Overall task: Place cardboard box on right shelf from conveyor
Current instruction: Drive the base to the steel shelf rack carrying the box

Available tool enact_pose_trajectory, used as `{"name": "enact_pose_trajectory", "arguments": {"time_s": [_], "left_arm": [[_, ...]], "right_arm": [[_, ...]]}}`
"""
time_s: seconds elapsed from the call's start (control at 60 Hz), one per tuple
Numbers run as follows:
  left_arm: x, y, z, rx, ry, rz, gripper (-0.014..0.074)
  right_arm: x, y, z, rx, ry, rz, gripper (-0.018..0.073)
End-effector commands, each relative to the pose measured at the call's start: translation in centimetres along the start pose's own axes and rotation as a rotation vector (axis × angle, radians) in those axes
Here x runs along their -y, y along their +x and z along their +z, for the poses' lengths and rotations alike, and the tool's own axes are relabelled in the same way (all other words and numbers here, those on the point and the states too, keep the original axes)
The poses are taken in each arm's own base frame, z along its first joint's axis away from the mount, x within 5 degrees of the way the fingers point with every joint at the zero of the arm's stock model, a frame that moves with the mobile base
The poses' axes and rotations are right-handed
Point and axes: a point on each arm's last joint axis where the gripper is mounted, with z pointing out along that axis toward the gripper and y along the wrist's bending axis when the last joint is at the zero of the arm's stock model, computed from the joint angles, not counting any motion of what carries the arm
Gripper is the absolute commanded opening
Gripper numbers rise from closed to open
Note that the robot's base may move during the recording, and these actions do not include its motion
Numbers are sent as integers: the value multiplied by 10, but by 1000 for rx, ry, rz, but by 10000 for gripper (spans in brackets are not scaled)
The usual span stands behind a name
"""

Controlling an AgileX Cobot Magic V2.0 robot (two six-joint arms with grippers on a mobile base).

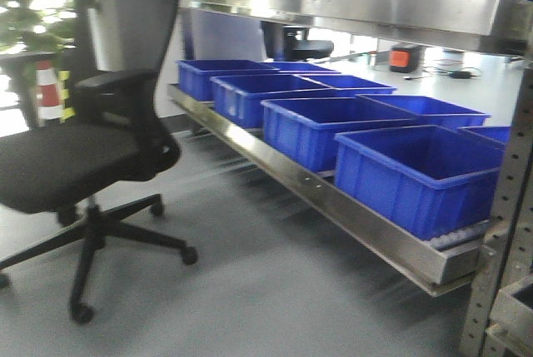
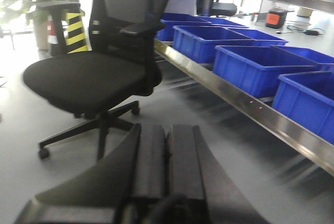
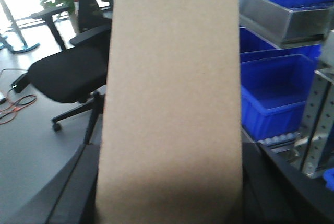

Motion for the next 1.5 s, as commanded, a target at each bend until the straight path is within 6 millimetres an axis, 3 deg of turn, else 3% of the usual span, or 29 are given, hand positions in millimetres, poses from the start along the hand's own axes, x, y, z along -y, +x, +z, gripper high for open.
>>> {"name": "enact_pose_trajectory", "arguments": {"time_s": [0.0, 1.483], "left_arm": [[0, -5, -1, 91, 2, -5, -116], [1, -5, -1, 90, 25, -5, -116]], "right_arm": [[-3, -16, -2, 114, -18, -27, 158], [-3, -16, -2, 114, -18, -27, 158]]}}
